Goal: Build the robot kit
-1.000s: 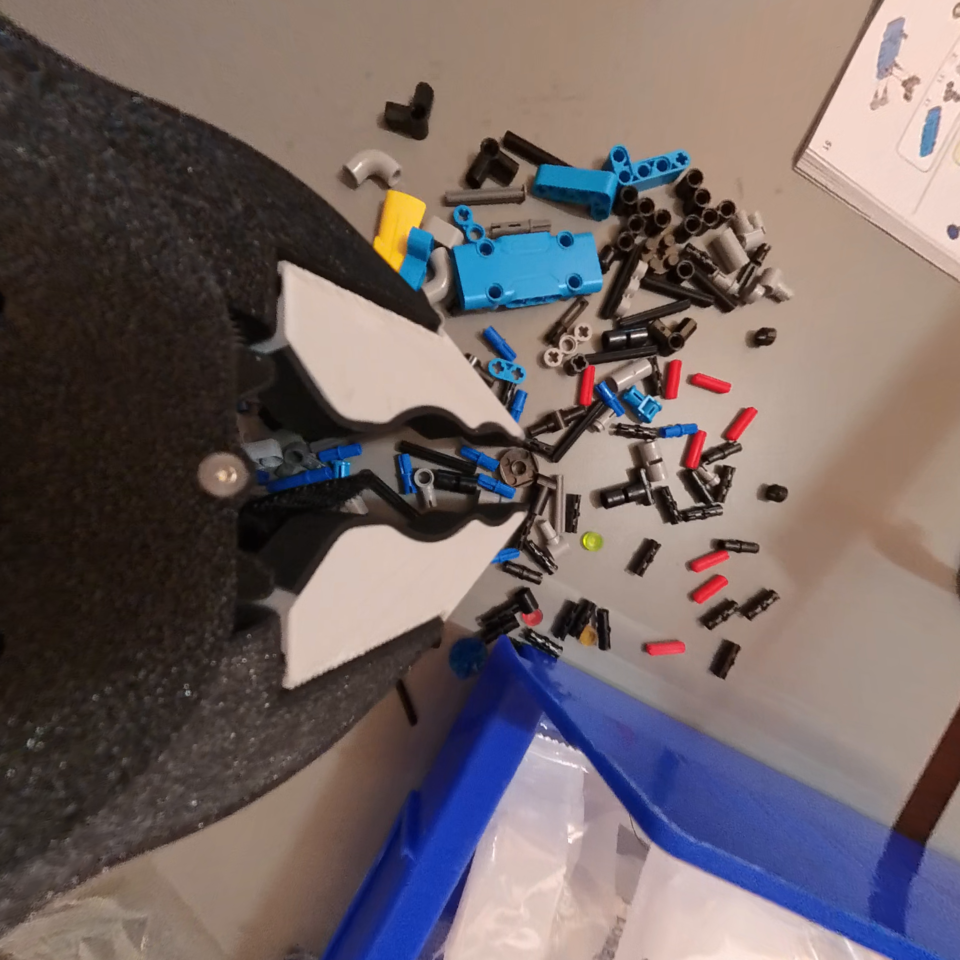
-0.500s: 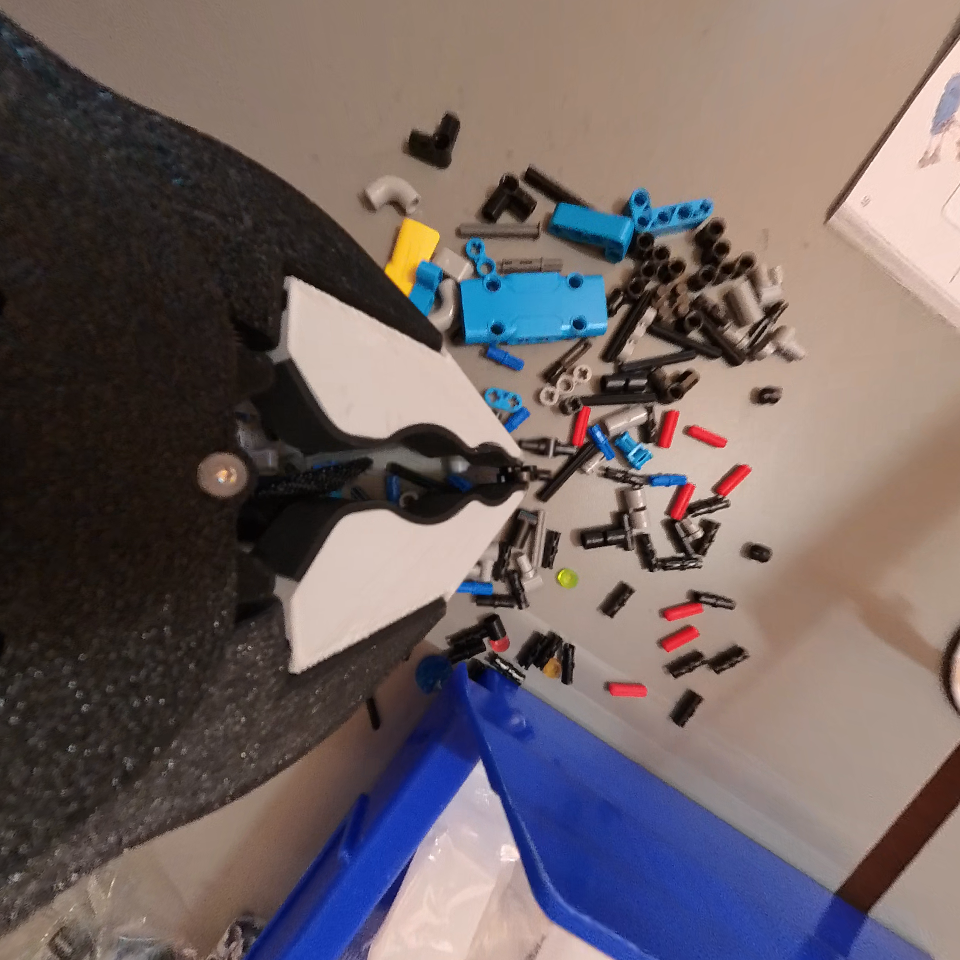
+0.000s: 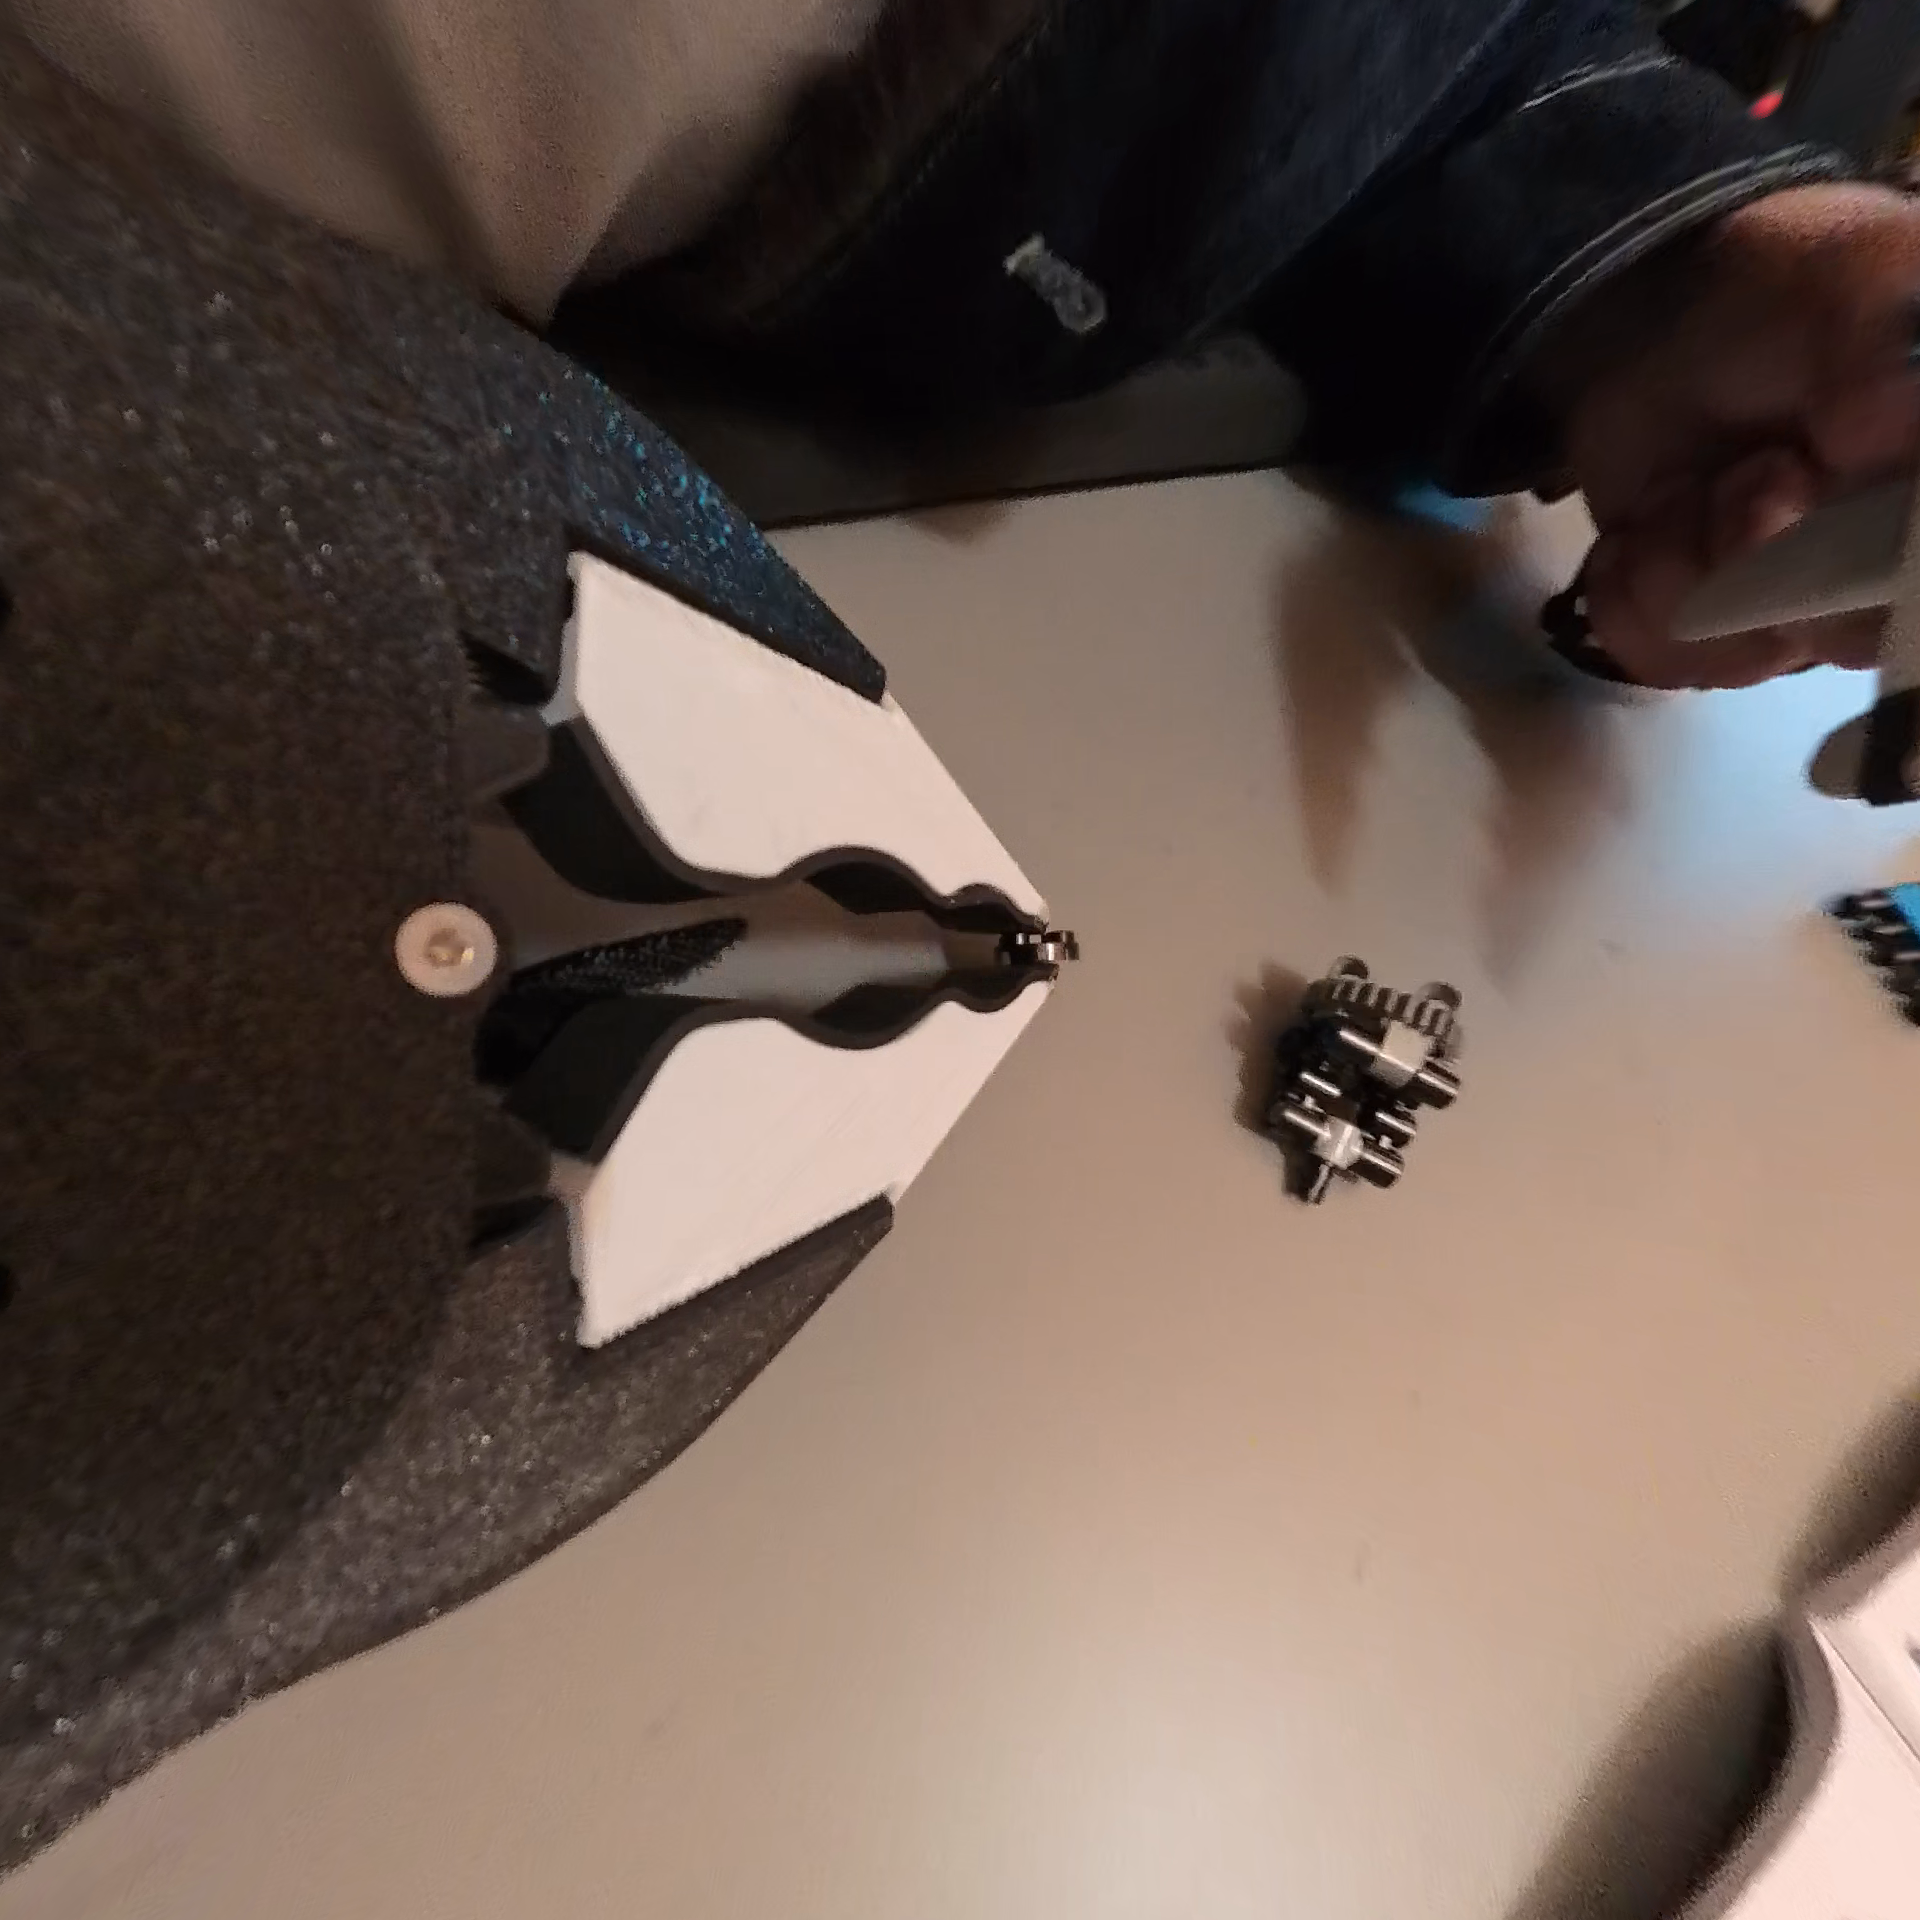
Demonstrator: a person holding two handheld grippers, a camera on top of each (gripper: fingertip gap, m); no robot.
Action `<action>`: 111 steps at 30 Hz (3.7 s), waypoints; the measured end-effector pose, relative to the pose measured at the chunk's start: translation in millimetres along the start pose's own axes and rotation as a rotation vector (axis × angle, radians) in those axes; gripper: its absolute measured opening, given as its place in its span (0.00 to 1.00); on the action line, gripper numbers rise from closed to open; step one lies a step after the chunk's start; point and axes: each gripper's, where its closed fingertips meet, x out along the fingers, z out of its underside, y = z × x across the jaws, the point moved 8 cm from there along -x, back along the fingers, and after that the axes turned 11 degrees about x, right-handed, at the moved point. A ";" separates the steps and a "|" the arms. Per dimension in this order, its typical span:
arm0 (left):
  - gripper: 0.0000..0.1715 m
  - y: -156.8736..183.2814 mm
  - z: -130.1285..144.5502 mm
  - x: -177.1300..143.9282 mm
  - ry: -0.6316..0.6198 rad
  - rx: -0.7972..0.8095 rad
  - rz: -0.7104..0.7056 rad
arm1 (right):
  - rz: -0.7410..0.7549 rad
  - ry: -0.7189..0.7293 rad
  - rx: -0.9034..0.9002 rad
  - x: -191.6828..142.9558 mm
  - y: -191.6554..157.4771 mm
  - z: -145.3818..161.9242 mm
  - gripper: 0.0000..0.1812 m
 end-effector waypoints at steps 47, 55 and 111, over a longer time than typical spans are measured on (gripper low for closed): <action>0.20 -1.3 5.3 7.6 -0.040 0.010 -0.016 | 0.618 0.030 0.053 -165.3 90.0 42.7 0.06; 0.20 -2.4 5.9 7.6 -0.040 0.003 -0.017 | 0.673 0.065 0.128 -192.9 110.0 44.9 0.06; 0.19 1.3 4.1 8.9 -0.037 0.012 -0.003 | 0.658 0.156 0.186 -178.3 107.6 40.8 0.11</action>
